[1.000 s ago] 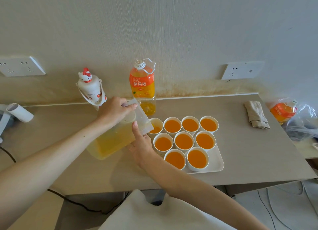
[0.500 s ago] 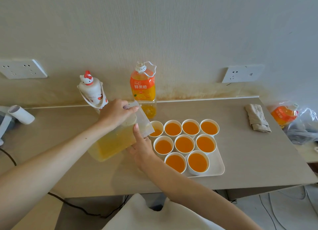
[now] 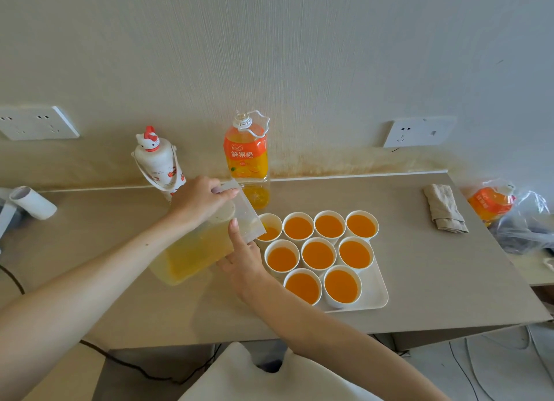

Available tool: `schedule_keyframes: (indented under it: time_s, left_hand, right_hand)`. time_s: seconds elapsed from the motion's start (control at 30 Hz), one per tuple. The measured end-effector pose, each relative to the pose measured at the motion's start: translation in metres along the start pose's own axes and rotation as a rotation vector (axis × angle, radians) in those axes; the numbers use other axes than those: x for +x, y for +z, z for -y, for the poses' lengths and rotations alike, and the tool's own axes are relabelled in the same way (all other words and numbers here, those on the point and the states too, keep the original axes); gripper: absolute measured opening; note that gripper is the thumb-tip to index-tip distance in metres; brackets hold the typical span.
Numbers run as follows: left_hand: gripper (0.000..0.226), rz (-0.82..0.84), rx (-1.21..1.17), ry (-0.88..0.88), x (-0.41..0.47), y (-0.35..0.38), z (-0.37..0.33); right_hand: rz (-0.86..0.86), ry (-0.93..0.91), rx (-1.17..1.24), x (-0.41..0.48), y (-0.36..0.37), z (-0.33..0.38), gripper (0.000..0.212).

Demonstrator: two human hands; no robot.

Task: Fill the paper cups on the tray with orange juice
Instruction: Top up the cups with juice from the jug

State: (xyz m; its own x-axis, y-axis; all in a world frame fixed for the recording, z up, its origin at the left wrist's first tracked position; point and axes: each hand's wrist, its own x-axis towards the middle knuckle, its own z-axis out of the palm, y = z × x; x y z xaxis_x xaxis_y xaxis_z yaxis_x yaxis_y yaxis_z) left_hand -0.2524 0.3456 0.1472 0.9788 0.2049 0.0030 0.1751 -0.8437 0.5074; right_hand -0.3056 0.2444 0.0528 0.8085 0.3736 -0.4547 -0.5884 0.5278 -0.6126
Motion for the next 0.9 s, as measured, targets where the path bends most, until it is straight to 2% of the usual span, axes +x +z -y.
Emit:
schedule_keyframes:
  time_s: [0.1, 0.23, 0.43, 0.53, 0.7, 0.9]
  left_hand:
    - [0.053, -0.009, -0.002, 0.005, 0.0004, -0.0001, 0.0003]
    - [0.052, -0.004, -0.014, 0.020, 0.0008, 0.0011, 0.0024]
    - [0.052, -0.001, -0.005, 0.013, 0.0012, 0.0023, 0.0017]
    - [0.052, -0.002, -0.001, 0.020, 0.0032, 0.0029, 0.0041]
    - [0.051, 0.005, -0.010, 0.014, 0.0068, 0.0032, 0.0061]
    - [0.053, 0.014, -0.019, 0.044, 0.0086, 0.0052, 0.0042]
  right_hand:
    - [-0.018, 0.002, -0.015, 0.0032, 0.0001, -0.0022, 0.088]
    - [0.001, 0.000, 0.031, 0.0021, 0.0001, 0.0003, 0.079]
    - [0.007, -0.005, 0.043, 0.0015, -0.0001, -0.0011, 0.077]
    - [0.003, -0.012, 0.034, 0.0026, -0.0001, -0.0015, 0.084]
    - [-0.077, 0.012, -0.020, 0.0068, 0.0046, -0.0038, 0.109]
    - [-0.027, -0.007, 0.064, 0.0002, 0.0024, 0.0031, 0.078]
